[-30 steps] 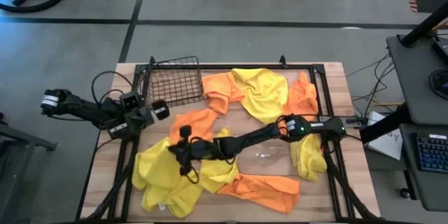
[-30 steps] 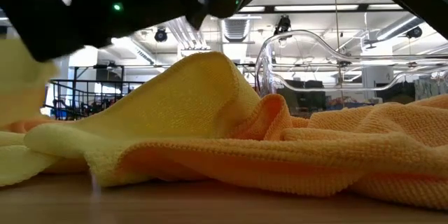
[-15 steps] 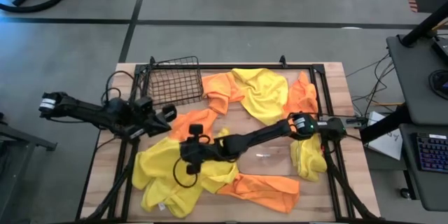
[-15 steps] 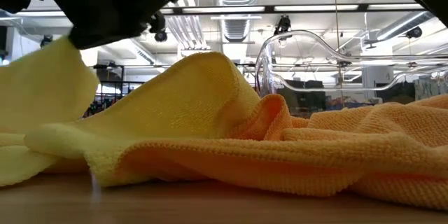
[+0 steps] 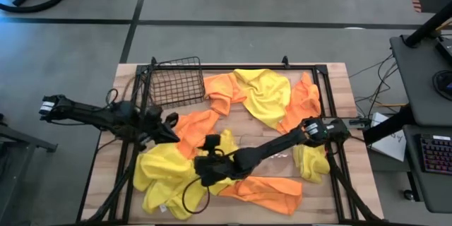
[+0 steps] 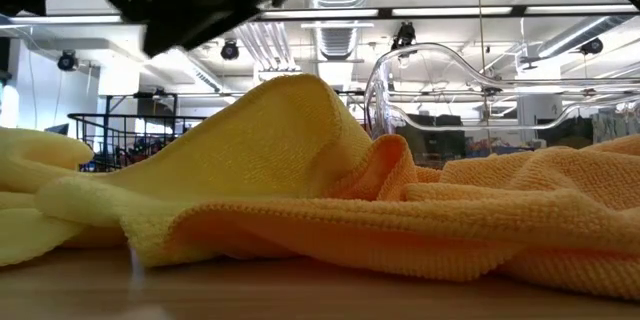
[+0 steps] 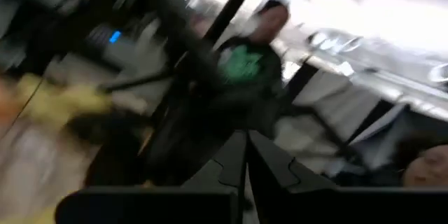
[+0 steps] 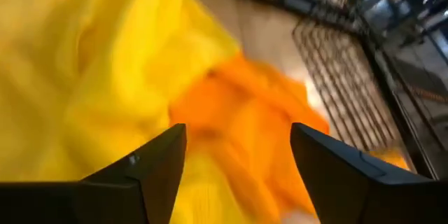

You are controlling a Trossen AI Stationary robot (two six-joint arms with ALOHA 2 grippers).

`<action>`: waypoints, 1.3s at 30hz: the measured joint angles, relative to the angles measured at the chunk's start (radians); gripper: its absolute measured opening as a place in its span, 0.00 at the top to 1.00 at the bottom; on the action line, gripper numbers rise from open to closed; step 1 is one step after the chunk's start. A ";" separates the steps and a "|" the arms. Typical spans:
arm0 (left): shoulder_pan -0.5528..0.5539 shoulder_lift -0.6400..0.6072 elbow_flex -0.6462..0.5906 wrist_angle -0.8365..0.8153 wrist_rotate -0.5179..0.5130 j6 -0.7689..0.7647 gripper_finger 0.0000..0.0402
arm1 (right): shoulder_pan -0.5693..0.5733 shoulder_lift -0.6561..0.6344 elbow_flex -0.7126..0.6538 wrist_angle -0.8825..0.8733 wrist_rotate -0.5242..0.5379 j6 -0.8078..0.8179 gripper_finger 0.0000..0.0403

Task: Sort microfiber towel by color & place in baskets
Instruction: Put the yellow towel into the transparent bin

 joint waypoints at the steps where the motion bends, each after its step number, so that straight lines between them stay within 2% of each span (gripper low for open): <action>1: 0.000 -0.001 0.000 -0.050 -0.016 0.000 1.00 | 0.004 -0.012 0.000 -0.062 -0.001 0.025 0.36; 6: -0.010 0.027 0.036 -0.365 -0.160 0.036 1.00 | 0.022 -0.086 0.000 -0.303 -0.004 0.107 0.35; 11: -0.011 0.096 0.173 -0.713 -0.277 0.137 1.00 | 0.025 -0.177 -0.028 -0.507 -0.003 0.157 0.35; 14: -0.011 0.165 0.250 -0.870 -0.329 0.195 1.00 | 0.022 -0.256 -0.100 -0.535 -0.003 0.157 0.35; 17: -0.011 0.248 0.285 -0.892 -0.332 0.178 1.00 | 0.009 -0.376 -0.226 -0.477 -0.003 0.114 0.35; 21: -0.011 0.360 0.351 -0.900 -0.335 0.142 1.00 | -0.036 -0.552 -0.463 -0.317 -0.001 0.106 0.35; 28: -0.013 0.579 0.515 -1.099 -0.338 0.089 1.00 | -0.091 -0.826 -0.838 -0.019 -0.003 0.097 0.35; 32: -0.023 0.688 0.579 -1.165 -0.338 0.096 0.98 | -0.091 -0.922 -0.943 0.094 -0.005 0.106 0.35; 39: -0.037 0.797 0.607 -1.205 -0.338 0.119 0.89 | -0.089 -1.016 -1.001 0.102 -0.046 0.264 0.33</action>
